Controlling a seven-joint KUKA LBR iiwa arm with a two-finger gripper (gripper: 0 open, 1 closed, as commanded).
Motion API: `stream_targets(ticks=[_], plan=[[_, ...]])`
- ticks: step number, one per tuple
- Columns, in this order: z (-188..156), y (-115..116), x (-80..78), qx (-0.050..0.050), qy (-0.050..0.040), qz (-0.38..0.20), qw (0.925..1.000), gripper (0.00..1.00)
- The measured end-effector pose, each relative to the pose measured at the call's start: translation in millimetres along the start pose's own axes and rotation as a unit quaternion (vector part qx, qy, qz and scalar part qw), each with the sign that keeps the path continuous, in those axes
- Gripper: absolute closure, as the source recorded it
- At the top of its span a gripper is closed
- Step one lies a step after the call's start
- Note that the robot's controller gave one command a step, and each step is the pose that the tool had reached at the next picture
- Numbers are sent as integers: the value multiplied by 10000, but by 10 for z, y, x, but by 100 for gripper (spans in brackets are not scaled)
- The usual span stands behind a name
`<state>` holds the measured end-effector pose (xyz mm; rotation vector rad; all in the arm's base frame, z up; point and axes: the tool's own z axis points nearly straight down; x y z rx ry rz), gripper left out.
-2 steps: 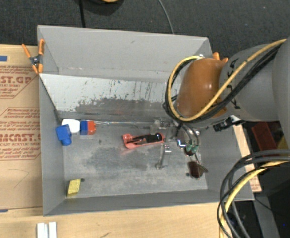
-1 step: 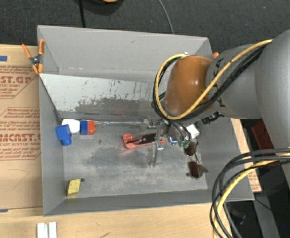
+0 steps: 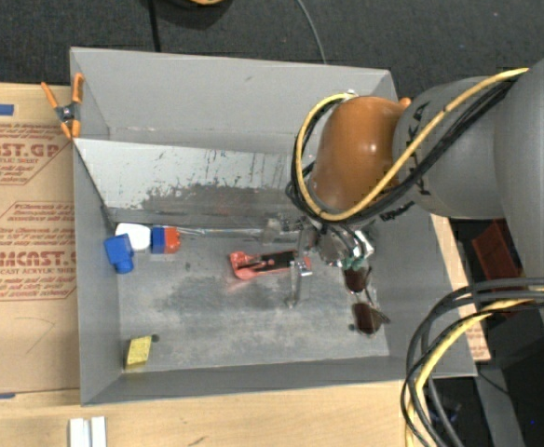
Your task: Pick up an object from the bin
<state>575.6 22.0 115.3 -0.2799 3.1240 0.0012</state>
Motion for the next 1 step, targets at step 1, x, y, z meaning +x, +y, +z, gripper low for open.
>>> stream_targets(ticks=[1], plan=[[272, -21, 47, -1, 23, 936, 9956, 0]])
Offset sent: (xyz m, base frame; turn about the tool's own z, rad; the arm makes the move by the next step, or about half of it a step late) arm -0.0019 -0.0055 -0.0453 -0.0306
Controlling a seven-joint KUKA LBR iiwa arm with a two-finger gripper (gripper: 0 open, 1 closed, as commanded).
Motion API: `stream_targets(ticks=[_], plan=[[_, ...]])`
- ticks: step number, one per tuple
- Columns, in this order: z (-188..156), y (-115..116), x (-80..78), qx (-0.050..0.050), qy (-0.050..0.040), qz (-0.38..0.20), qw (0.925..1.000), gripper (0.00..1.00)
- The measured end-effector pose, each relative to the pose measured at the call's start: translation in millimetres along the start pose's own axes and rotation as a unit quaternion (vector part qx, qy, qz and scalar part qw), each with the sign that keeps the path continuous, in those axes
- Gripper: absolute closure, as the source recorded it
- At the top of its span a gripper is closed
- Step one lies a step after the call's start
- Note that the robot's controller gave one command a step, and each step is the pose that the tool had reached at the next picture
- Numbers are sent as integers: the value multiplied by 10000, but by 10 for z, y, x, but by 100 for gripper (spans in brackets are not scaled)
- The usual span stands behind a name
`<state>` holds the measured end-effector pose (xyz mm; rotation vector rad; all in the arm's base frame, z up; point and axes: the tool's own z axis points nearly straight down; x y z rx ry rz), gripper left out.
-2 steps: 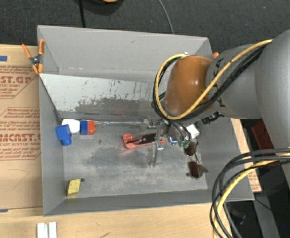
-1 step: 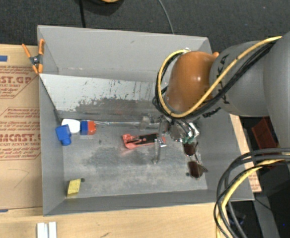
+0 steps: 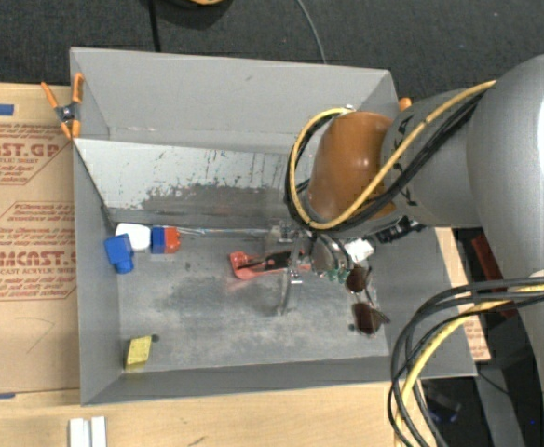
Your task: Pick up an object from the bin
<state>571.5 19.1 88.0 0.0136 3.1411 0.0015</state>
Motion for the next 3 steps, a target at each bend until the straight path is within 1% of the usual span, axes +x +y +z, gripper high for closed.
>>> stream_targets(ticks=[1, 2, 3], plan=[[181, -18, -26, 0, -32, -1092, 9940, 100], [181, -19, -26, 0, -31, -1092, 9940, 100], [128, -19, -10, -1, -5, -1092, 9940, 100]])
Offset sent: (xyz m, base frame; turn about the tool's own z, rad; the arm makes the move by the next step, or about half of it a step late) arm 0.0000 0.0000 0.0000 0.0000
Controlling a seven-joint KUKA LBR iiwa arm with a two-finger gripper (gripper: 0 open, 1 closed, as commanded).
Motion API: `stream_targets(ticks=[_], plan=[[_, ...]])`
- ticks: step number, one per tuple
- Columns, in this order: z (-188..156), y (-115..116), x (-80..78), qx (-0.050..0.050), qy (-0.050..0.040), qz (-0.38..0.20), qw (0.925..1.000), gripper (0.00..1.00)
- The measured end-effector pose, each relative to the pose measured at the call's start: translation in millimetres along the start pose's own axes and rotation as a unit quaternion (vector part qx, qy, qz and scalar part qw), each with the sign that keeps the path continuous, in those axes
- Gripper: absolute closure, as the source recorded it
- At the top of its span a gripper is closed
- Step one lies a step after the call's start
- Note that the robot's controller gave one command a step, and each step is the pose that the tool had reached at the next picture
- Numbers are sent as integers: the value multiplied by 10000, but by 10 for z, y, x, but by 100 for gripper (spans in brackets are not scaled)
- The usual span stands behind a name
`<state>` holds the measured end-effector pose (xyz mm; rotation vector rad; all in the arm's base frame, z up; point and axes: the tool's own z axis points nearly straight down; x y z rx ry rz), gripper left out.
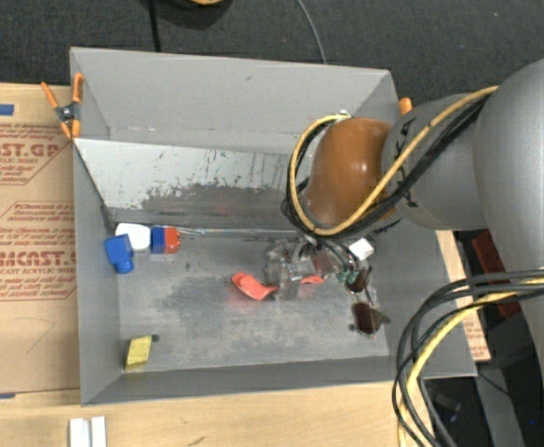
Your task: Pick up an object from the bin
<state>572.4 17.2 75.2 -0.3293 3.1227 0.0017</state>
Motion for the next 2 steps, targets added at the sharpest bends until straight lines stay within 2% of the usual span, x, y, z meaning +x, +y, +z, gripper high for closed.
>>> stream_targets(ticks=[2], plan=[[-339, 3, -6, 3, -10, 1, 10000, 100]])
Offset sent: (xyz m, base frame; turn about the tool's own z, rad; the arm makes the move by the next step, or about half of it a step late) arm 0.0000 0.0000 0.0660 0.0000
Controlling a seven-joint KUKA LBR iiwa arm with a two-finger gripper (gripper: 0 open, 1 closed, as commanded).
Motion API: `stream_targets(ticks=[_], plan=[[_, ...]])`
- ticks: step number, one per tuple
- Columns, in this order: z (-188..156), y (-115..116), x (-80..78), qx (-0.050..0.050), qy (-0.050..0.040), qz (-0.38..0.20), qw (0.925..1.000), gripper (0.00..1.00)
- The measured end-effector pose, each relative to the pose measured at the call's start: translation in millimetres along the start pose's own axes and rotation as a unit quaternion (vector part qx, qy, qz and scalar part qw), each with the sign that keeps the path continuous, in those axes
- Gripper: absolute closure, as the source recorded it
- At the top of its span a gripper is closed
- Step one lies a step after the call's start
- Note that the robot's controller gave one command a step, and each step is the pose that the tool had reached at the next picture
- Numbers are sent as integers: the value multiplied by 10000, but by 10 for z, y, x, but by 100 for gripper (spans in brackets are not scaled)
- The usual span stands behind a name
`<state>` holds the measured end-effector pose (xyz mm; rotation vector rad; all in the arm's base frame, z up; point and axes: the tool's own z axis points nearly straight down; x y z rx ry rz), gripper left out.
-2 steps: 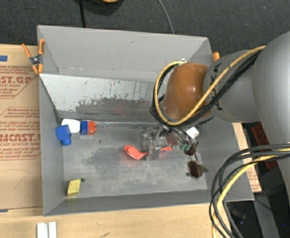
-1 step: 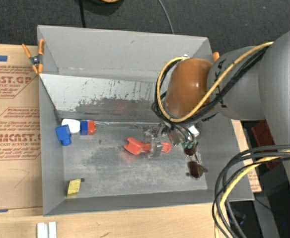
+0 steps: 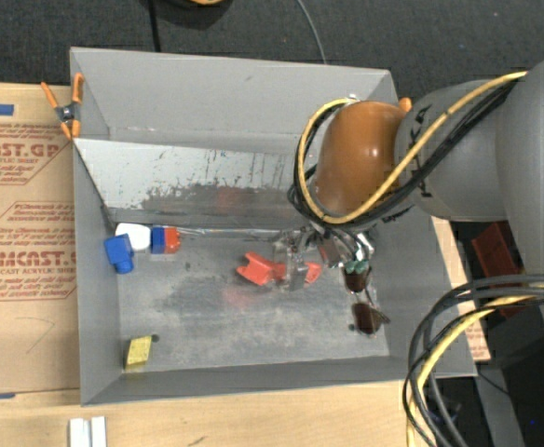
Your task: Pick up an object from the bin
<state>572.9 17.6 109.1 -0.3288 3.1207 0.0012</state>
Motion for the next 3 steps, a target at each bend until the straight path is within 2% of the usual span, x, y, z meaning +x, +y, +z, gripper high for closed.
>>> stream_targets(ticks=[3], plan=[[-441, 3, -4, 4, -9, -1, 10000, 100]])
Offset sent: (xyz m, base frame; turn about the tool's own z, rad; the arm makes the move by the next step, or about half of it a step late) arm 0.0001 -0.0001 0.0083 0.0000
